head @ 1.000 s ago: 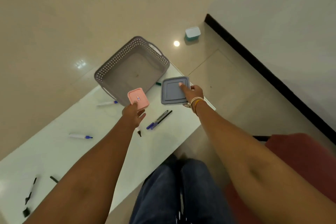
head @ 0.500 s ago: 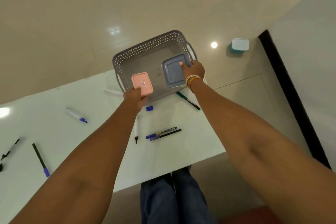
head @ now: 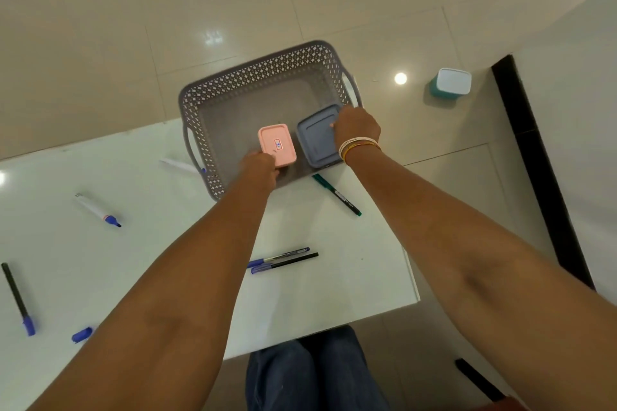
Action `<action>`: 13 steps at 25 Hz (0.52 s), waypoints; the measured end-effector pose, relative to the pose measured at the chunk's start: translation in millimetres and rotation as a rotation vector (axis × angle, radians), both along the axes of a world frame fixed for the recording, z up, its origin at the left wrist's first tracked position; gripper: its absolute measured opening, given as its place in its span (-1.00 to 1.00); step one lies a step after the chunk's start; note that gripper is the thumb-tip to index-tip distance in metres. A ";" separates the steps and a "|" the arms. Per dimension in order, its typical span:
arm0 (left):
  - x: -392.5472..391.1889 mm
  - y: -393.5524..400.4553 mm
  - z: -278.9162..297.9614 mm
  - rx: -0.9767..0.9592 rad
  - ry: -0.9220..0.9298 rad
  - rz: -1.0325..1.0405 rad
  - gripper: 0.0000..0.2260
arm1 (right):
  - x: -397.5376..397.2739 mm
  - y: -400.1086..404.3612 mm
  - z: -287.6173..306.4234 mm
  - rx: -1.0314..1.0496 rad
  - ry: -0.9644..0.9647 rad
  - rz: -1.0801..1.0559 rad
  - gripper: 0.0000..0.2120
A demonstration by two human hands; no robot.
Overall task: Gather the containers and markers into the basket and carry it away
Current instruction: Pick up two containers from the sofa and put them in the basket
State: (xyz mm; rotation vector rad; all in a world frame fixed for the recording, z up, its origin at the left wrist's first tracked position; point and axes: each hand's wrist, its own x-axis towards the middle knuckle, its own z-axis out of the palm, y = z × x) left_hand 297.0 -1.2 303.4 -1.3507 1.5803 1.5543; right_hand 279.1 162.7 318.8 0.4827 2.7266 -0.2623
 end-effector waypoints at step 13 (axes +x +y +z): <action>11.6 6.8 52.0 -0.403 0.060 -0.534 -0.68 | 45.6 6.6 34.1 0.127 -0.009 0.196 -0.64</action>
